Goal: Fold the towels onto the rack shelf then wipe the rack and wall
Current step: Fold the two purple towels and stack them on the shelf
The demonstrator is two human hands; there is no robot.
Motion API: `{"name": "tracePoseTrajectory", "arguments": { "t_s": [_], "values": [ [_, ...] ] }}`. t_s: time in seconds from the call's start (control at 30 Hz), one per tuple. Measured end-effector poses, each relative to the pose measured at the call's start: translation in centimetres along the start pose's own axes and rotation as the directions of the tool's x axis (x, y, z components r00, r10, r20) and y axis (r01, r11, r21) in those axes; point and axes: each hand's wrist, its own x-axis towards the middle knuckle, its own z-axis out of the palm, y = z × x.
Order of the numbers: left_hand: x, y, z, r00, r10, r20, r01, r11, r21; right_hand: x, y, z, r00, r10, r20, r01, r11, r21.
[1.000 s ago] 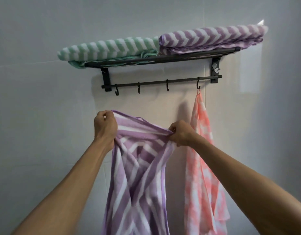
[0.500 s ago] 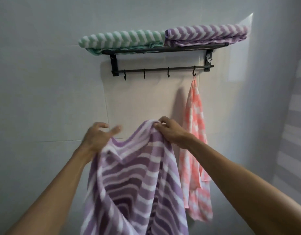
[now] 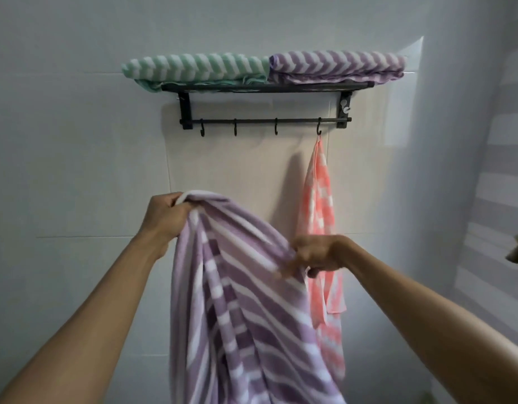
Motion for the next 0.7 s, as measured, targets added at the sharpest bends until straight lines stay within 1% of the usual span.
{"name": "tracePoseTrajectory", "arguments": {
  "t_s": [0.03,0.07,0.1,0.13,0.17,0.2,0.23,0.27,0.3,0.33,0.37,0.4,0.43,0.47,0.5,0.53,0.57,0.63,0.7],
  "values": [
    [0.2,0.3,0.3,0.997,-0.01,-0.077,0.007,0.999,-0.045,-0.5,1.7,-0.3,0.997,0.08,0.001,-0.079,0.99,-0.115],
    [0.4,0.5,0.6,0.987,-0.035,-0.158,0.02,0.995,-0.094,-0.9,3.6,-1.0,0.989,0.144,-0.021,-0.145,0.959,-0.244],
    [0.6,0.6,0.6,0.968,-0.076,-0.241,0.039,0.987,-0.153,-1.2,5.5,-1.7,0.981,0.185,-0.061,-0.194,0.921,-0.338],
    [0.9,0.4,0.6,0.944,-0.123,-0.305,0.058,0.975,-0.215,-1.8,7.2,-2.4,0.975,0.188,-0.122,-0.22,0.904,-0.367],
    [1.1,0.1,0.4,0.923,-0.166,-0.346,0.077,0.964,-0.256,-2.3,8.7,-3.2,0.968,0.157,-0.198,-0.214,0.925,-0.313],
    [1.3,-0.2,0.2,0.905,-0.195,-0.378,0.101,0.962,-0.254,-3.0,9.9,-4.2,0.949,0.105,-0.298,-0.167,0.967,-0.192],
    [1.4,-0.8,0.0,0.889,-0.214,-0.404,0.148,0.971,-0.189,-3.5,10.7,-5.1,0.913,0.046,-0.405,-0.078,0.995,-0.062],
    [1.2,-1.3,0.0,0.883,-0.222,-0.413,0.217,0.974,-0.059,-4.2,10.9,-5.9,0.861,-0.026,-0.508,0.042,0.999,0.021],
    [1.0,-1.7,0.4,0.889,-0.222,-0.4,0.275,0.958,0.081,-4.6,10.7,-6.8,0.799,-0.104,-0.592,0.158,0.987,0.039],
    [0.6,-2.0,0.8,0.918,-0.208,-0.338,0.287,0.936,0.203,-4.8,9.8,-7.5,0.741,-0.181,-0.647,0.245,0.97,0.01],
    [-0.2,-1.9,1.8,0.959,-0.193,-0.208,0.25,0.922,0.296,-4.9,8.3,-7.9,0.696,-0.253,-0.672,0.314,0.949,-0.032],
    [-0.8,-1.8,3.0,0.983,-0.183,-0.024,0.181,0.924,0.337,-4.9,6.5,-8.2,0.67,-0.318,-0.67,0.356,0.931,-0.086],
    [-1.6,-1.4,4.5,0.966,-0.187,0.178,0.123,0.939,0.321,-4.7,4.5,-8.3,0.666,-0.377,-0.644,0.382,0.914,-0.14],
    [-2.4,-0.8,6.3,0.917,-0.187,0.352,0.088,0.957,0.278,-4.5,2.5,-8.3,0.677,-0.429,-0.598,0.391,0.898,-0.201],
    [-3.1,0.0,8.3,0.859,-0.174,0.482,0.056,0.967,0.248,-4.2,0.6,-8.2,0.696,-0.474,-0.54,0.386,0.881,-0.276],
    [-3.6,0.5,10.0,0.818,-0.144,0.557,0.014,0.973,0.23,-3.7,-1.0,-7.9,0.723,-0.503,-0.473,0.368,0.86,-0.353],
    [-3.9,0.8,11.3,0.805,-0.114,0.582,-0.024,0.975,0.223,-3.1,-2.2,-7.7,0.757,-0.509,-0.409,0.341,0.842,-0.418],
    [-4.0,1.3,12.7,0.822,-0.067,0.565,-0.057,0.978,0.199,-2.4,-3.6,-7.5,0.828,-0.467,-0.309,0.277,0.821,-0.499],
    [-3.7,1.1,12.0,0.864,-0.04,0.502,-0.069,0.978,0.197,-2.7,-3.2,-7.9,0.9,-0.346,-0.264,0.16,0.827,-0.539]
  ]
}}
